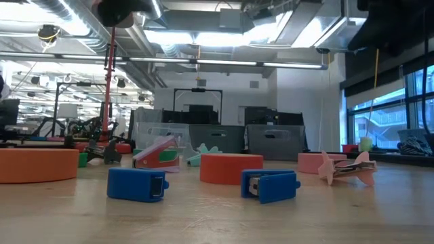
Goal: Pick and place Stapler, Stapler remover, tape
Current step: Put the gray staple remover into the transparent bin
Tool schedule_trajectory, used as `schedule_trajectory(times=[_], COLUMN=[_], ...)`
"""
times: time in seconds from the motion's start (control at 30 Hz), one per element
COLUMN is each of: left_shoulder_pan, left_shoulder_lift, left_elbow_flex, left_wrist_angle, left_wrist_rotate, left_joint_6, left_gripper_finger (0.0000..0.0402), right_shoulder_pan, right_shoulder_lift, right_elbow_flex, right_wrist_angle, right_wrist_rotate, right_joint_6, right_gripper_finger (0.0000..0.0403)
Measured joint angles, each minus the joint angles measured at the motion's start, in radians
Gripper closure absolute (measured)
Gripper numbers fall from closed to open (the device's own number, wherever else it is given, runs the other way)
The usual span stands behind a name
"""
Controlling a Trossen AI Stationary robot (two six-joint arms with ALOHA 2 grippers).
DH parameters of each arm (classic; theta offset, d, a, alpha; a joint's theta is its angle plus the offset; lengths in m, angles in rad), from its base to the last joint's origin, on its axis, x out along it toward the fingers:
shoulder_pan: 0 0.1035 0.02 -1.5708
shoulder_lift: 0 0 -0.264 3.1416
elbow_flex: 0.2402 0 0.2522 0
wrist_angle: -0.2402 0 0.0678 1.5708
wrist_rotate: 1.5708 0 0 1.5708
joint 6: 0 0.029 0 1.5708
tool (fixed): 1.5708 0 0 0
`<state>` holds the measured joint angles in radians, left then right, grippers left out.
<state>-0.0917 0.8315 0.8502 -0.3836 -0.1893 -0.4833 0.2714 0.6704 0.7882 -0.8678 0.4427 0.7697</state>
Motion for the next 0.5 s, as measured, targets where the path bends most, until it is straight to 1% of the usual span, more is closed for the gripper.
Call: schedule_trajectory(times=[0.13, 0.33, 0.5], left_shoulder_pan=[-0.012, -0.003, -0.003], left_shoulder_lift=[0.062, 0.166, 0.266], left_elbow_flex=[-0.008, -0.032, -0.033], left_wrist_angle=[-0.036, -0.062, -0.106], left_wrist_rotate=[-0.01, -0.014, -0.078], left_joint_6=[-0.029, -0.085, -0.138], left_gripper_finger=[0.0155, 0.0155, 0.0155], right_shoulder_pan=[0.0, 0.0, 0.0], right_shoulder_lift=[0.001, 0.001, 0.001], right_elbow_flex=[-0.022, -0.023, -0.023], right_wrist_angle=[0.0, 0.005, 0.005], right_wrist_rotate=[0.031, 0.059, 0.059], right_joint_6=[-0.089, -0.097, -0.097], right_gripper_finger=[0.0395, 0.0394, 0.0393])
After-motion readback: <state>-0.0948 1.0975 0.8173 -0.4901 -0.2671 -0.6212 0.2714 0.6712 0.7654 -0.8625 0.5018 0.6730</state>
